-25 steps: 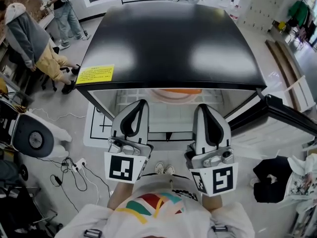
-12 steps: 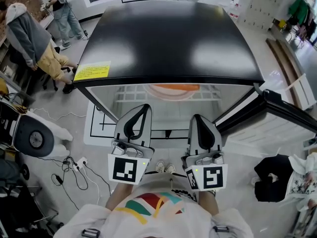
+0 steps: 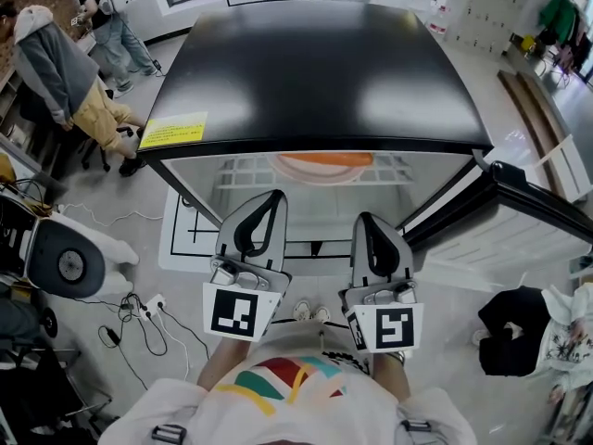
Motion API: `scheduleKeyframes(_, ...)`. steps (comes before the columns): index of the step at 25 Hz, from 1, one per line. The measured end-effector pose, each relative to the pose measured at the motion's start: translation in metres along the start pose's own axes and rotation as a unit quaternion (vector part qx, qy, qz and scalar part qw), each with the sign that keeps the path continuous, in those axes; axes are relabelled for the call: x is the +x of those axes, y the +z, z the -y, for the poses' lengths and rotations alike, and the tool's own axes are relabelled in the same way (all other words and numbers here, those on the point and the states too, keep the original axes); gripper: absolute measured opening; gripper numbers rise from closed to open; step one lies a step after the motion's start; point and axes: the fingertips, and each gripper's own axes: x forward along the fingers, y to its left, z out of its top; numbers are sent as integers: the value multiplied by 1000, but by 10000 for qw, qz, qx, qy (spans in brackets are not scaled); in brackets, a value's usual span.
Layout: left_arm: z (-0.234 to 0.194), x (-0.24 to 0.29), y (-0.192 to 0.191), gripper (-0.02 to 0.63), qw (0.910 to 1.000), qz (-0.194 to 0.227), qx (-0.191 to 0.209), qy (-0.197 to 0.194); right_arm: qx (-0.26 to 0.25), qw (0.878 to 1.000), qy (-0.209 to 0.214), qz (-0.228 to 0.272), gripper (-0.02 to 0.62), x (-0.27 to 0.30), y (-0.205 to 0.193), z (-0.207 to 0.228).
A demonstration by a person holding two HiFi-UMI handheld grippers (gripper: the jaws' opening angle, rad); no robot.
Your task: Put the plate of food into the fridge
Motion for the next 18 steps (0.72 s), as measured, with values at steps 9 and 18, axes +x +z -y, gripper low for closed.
scheduleKeyframes(9, -2, -2, 0, 6, 10000, 11, -32, 58, -165, 9998, 77, -33, 0, 0, 1, -4)
scheduleKeyframes(18, -3, -1, -1, 6, 9999, 21, 2, 101, -274, 9994, 192, -15, 0, 1, 1, -6)
